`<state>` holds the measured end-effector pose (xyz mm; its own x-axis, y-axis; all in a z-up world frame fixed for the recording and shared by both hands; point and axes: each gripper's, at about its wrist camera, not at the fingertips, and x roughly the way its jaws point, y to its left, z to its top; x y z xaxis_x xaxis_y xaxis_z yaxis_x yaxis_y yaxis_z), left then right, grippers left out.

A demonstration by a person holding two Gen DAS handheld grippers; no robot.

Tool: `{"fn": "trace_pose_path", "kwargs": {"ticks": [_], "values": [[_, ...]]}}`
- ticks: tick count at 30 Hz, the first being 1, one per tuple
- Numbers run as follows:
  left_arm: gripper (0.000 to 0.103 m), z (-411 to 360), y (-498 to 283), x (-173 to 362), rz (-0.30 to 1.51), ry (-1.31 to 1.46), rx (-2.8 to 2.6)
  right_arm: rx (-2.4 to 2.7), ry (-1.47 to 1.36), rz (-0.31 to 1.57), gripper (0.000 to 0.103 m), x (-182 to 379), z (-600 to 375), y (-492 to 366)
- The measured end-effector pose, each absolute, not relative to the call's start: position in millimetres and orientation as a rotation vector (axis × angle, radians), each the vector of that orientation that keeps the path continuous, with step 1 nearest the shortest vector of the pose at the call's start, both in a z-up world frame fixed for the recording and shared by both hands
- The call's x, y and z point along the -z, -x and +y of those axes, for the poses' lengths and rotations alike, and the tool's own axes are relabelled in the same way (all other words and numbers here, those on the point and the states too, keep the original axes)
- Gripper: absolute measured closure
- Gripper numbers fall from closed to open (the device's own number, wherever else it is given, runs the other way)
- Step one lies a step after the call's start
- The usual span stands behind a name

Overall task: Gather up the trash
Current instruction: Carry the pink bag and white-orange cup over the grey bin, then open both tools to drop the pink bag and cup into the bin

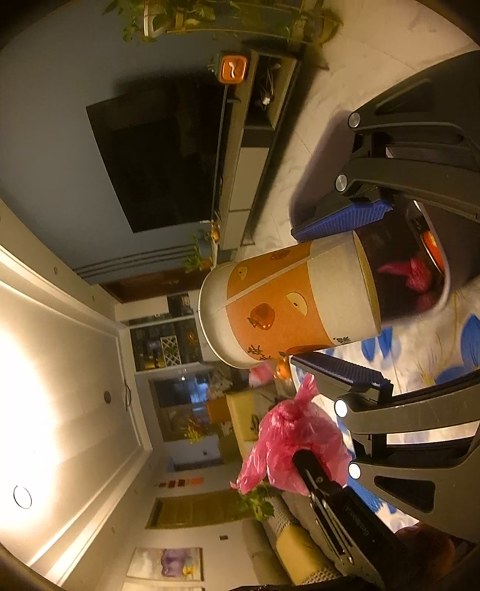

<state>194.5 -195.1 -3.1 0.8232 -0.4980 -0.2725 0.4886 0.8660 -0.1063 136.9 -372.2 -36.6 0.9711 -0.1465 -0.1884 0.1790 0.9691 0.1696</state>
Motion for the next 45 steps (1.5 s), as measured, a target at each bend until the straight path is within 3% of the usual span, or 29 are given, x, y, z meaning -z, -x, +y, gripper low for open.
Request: {"fn": "trace_pose_path", "kwargs": {"ticks": [13, 45], "values": [[0.098, -245, -217, 23, 0.341, -0.004, 0.595, 0.212, -0.211, 0.172, 0.043, 42, -398, -143], [0.098, -282, -245, 42, 0.418, -0.045, 0.678, 0.219, -0.214, 0.171, 0.042, 40, -397, -152]]}}
